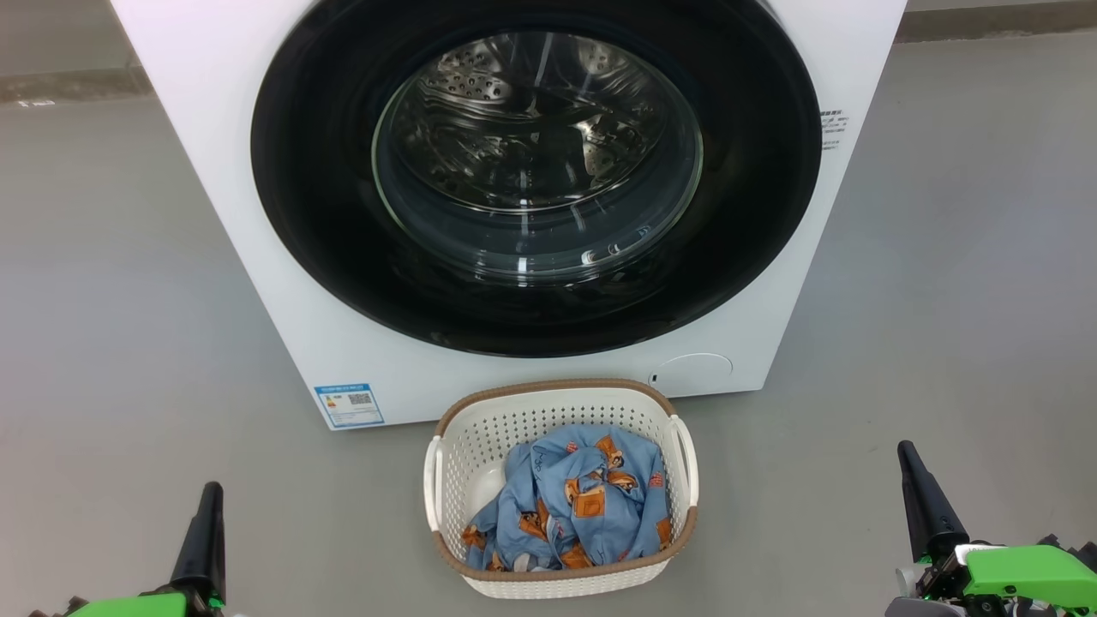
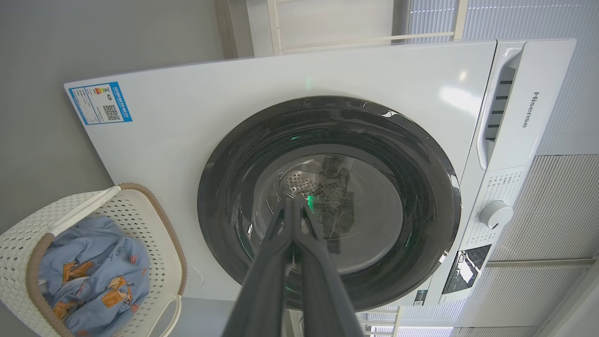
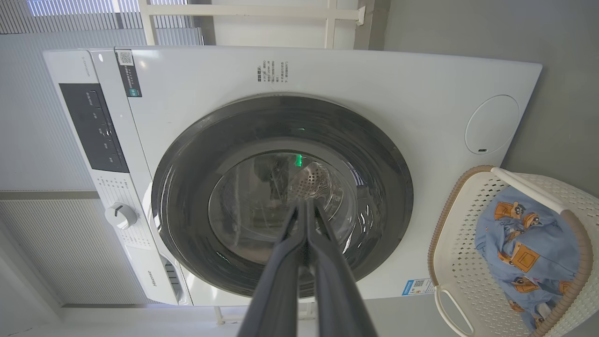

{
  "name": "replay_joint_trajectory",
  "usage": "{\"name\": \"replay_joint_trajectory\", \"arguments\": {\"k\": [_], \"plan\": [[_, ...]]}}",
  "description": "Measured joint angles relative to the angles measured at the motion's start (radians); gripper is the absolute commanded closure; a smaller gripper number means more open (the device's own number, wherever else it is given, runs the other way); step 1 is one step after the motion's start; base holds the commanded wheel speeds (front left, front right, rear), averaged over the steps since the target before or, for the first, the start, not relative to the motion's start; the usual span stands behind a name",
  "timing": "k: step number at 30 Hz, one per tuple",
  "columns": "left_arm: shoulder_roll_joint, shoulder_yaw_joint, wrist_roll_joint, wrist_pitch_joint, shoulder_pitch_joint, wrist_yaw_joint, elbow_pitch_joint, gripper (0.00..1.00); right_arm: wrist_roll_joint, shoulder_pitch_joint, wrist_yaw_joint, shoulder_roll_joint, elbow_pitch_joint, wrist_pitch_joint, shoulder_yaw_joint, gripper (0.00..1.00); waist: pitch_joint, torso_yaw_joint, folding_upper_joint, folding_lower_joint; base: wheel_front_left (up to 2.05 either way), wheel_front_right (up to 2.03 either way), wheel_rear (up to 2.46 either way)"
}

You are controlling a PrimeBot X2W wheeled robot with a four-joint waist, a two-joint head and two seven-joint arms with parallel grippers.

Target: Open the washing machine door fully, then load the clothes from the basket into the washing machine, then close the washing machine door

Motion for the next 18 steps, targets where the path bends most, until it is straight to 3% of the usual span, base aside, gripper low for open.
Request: {"name": "replay_joint_trajectory", "arguments": {"k": [18], "plan": [[0.0,0.0,0.0,0.0,0.0,0.0,0.0,1.0,0.0,0.0,0.0,0.0,0.0,0.0,0.0,1.0,0.0,0.0,0.0,0.0,0.0,0.0,0.0]]}}
